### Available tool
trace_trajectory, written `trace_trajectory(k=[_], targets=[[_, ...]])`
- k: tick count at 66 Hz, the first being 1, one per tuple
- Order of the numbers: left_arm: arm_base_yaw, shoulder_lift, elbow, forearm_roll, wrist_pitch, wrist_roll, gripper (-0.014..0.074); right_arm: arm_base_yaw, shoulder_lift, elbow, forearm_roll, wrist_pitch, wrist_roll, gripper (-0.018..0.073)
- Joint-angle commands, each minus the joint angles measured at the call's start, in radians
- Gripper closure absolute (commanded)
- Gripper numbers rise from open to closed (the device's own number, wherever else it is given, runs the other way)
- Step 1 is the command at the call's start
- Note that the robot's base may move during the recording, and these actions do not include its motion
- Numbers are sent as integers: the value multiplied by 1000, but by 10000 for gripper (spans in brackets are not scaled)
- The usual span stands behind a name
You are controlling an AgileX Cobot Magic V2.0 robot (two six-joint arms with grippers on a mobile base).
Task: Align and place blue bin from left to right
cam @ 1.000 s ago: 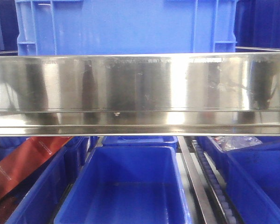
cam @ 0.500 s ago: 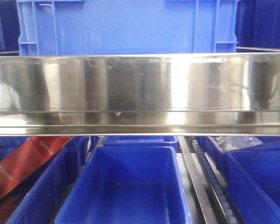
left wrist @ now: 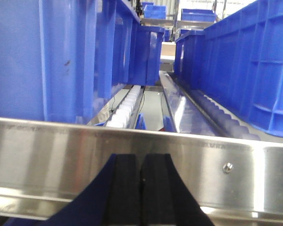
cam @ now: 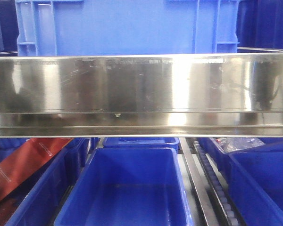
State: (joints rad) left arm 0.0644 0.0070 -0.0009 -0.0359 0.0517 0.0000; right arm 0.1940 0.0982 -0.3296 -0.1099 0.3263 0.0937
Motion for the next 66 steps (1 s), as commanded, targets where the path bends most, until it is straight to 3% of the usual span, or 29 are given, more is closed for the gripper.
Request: trace_trajectory(k=[1,60,66], targets=[[0,-7,1,-3,-39,7,707,-3,-3,0,-10,-20,-8,628],[0,-7,1,-3,-45,7,707,-6,-3,2,-12,-19,-8,628],[0,-7,1,-3,-45,7,707,-47,-3,6,-12,-19,-8,628]])
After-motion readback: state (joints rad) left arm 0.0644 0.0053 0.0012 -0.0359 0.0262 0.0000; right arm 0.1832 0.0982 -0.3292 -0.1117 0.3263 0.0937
